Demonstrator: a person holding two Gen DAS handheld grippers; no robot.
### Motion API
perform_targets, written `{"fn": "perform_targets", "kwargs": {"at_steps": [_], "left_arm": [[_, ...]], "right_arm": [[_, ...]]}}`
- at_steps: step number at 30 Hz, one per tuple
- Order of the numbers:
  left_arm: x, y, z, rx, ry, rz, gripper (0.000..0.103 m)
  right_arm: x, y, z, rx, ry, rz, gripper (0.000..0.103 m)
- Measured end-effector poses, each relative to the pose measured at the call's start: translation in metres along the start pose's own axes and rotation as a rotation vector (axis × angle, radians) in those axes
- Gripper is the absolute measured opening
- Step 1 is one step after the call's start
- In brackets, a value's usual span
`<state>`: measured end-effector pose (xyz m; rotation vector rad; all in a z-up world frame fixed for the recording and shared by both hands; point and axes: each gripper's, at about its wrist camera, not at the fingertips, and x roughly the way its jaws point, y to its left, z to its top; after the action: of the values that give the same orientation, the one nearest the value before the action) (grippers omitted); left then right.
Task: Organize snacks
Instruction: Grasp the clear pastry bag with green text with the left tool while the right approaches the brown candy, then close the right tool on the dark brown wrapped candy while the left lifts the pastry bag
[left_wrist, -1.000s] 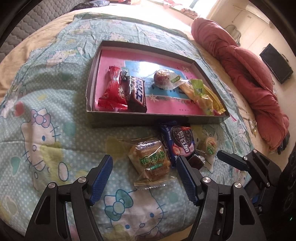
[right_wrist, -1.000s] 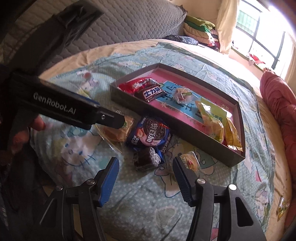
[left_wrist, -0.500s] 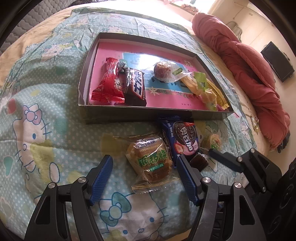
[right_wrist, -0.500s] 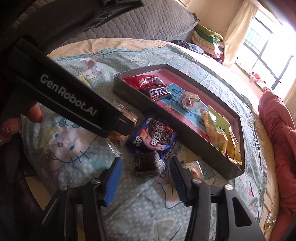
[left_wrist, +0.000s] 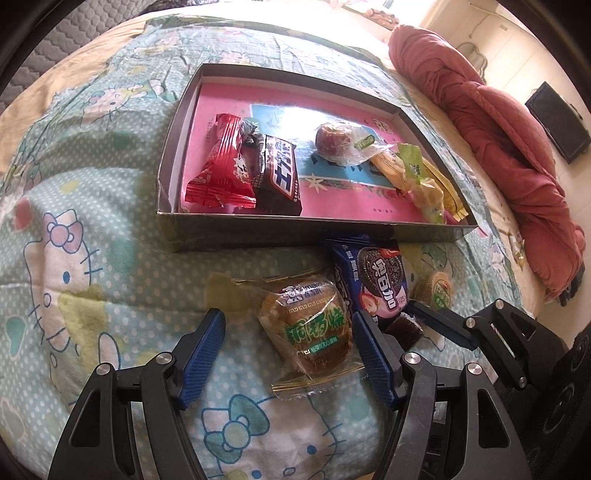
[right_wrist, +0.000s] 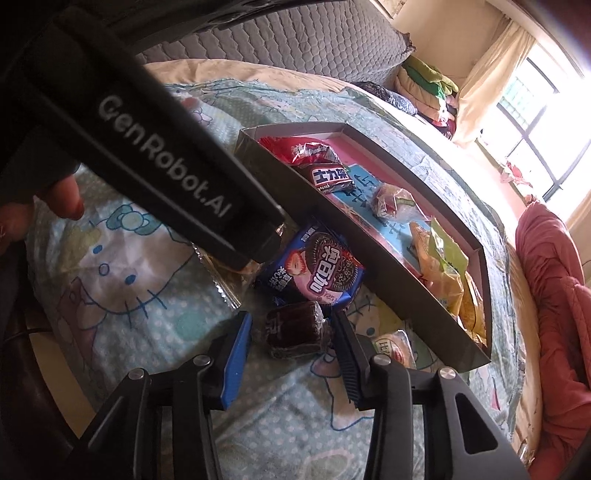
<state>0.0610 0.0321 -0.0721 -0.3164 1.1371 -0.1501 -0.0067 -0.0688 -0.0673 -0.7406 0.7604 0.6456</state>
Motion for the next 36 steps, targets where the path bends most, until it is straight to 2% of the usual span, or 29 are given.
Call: {"fn": "perform_targets", "kwargs": {"at_steps": [4,7,10,14,24,36], "left_arm": [[0.002,0.000,0.001,-0.004,0.001,-0.010,0.073],[0.004,0.000,0.001,-0.007,0.000,-0.010,0.073],[0.005,-0.001,0.001,-0.002,-0.005,-0.004,0.071],[0.006,-0.004,0.001,0.010,-0.007,-0.004,0.054],[0.000,-0.006,0.001,0.016,-0.025,-0.013,0.045],[-0.029,0.002,0.003,-0.015,-0.090,-0.032,0.045]], "right_arm": [[-0.002,-0.014,0.000,0.080,0.010,0.057,0.039],[-0.004,-0.030,0.000,0.189,0.021,0.123,0.039],[-0.006,-0.041,-0.002,0.250,0.021,0.149,0.039],[-0.010,-0.058,-0.003,0.344,0.002,0.204,0.039],[-0.010,-0.067,-0.006,0.426,-0.011,0.244,0.039],[-0.016,-0.079,-0.007,0.480,-0.041,0.249,0.039]]}}
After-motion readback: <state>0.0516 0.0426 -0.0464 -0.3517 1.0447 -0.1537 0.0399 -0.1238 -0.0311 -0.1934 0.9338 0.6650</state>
